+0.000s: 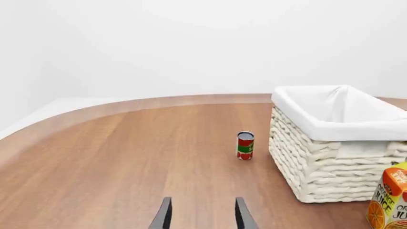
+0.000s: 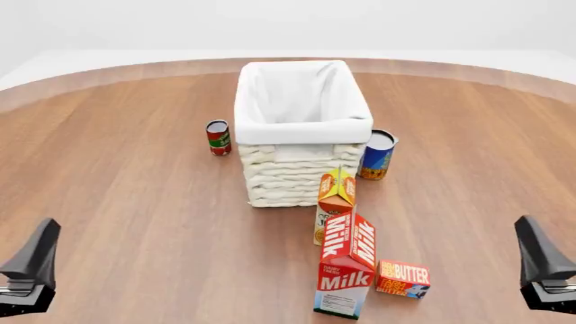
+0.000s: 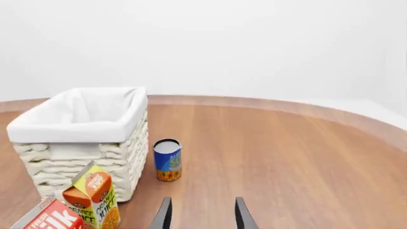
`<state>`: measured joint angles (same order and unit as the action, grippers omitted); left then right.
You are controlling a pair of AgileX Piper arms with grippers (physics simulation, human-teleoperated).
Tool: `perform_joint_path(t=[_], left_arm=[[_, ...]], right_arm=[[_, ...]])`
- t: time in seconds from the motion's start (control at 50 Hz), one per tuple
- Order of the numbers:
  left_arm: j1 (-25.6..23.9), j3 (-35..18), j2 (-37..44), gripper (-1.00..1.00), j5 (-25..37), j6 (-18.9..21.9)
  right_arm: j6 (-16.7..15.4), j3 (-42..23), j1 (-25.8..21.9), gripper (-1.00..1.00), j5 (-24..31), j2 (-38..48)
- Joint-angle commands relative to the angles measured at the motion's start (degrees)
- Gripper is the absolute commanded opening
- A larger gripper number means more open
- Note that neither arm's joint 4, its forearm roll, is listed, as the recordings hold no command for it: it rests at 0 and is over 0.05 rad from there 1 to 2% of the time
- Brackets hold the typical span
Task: Pick up the butter and put it in the basket.
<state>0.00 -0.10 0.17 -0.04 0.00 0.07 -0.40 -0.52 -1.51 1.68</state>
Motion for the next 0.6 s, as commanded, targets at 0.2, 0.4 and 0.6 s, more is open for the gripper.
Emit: perform_joint_path(t=[0.2, 0.4, 0.6], left_arm=[[0.0, -0.1, 0.3, 1.00, -0.1, 0.0], [0.0, -0.1, 0.3, 1.00, -0.1, 0.0], [0.0, -0.1, 0.3, 1.00, -0.1, 0.0]], right_arm=[[1.0, 0.1, 0.0, 1.00, -0.1, 1.7], [3.0, -0.2, -1.0, 1.00, -3.0, 7.0], [5.1, -3.7, -2.1, 1.00, -2.7, 9.8]])
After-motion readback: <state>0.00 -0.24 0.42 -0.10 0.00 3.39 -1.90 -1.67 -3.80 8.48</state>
